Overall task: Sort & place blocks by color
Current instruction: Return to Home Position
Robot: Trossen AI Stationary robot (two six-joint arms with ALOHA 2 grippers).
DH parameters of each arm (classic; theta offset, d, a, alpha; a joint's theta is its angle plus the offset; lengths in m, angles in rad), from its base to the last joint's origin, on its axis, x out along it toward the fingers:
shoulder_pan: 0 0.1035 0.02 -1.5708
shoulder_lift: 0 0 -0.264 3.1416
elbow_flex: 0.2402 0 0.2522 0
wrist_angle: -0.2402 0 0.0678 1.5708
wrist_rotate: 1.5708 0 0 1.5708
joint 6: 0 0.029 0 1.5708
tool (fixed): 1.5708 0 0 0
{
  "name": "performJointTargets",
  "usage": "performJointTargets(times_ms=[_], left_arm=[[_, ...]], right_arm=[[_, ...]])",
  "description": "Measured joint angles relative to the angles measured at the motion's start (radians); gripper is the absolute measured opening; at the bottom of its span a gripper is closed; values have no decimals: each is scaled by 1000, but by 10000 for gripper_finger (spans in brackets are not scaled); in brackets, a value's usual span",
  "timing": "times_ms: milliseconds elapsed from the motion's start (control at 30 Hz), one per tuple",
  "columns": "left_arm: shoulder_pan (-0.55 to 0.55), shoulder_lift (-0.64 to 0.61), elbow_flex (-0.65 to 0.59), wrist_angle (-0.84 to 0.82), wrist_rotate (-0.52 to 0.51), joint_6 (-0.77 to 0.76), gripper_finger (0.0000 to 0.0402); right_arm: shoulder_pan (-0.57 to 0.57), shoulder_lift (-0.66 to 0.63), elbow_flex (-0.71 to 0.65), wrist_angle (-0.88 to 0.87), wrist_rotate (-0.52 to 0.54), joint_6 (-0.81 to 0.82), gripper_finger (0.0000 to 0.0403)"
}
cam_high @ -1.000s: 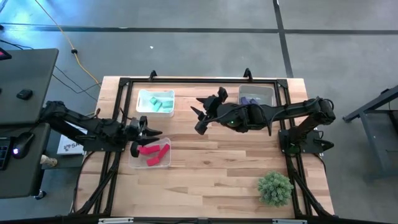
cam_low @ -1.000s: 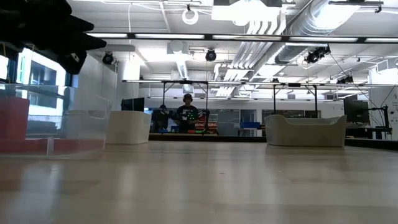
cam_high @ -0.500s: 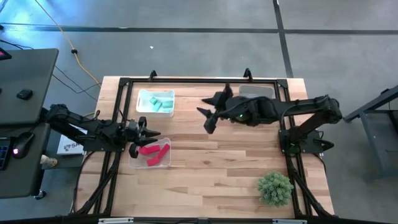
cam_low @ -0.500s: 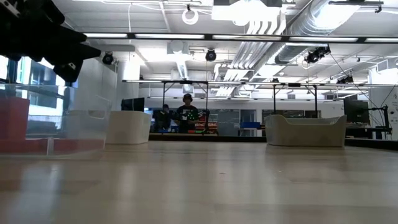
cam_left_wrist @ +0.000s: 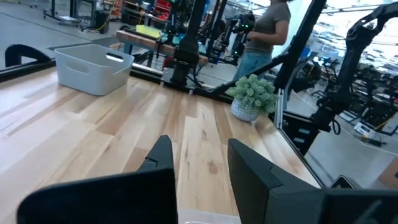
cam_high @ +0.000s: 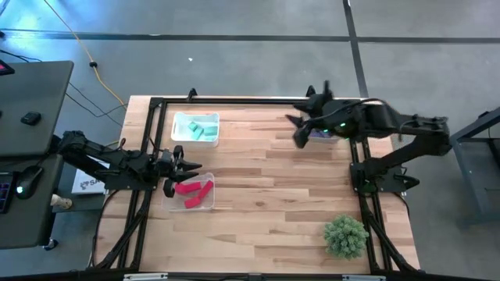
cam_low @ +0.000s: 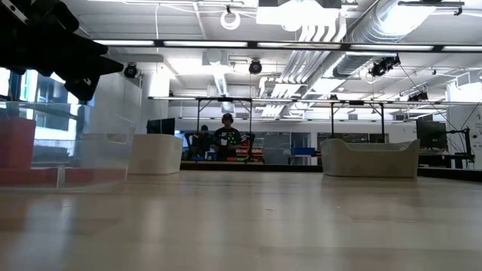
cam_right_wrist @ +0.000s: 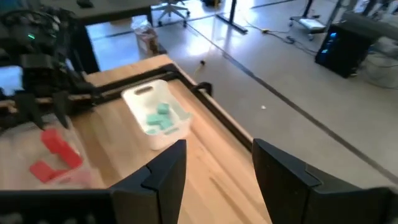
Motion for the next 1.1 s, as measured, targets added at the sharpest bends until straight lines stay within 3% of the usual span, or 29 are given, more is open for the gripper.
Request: performJointTargets(times_ms=[167,333,567,833,1100], left_arm=[[0,0,0,0,-2,-1,62],[0,0,0,0,-2,-1,62],[0,0,0,0,1,-1,62],[0,0,0,-1,1,-1,62],[0,0,0,-1,1,-1,62]], right_arm=[[-15,-123,-19,-83,19,-25,174],[-13,-359,-267,16,20,-9,174],[3,-702,-677,372,-218,-61,174],[3,-987,-984,448,-338,-47,174],[3,-1157,-1176,479,-385,6,174]])
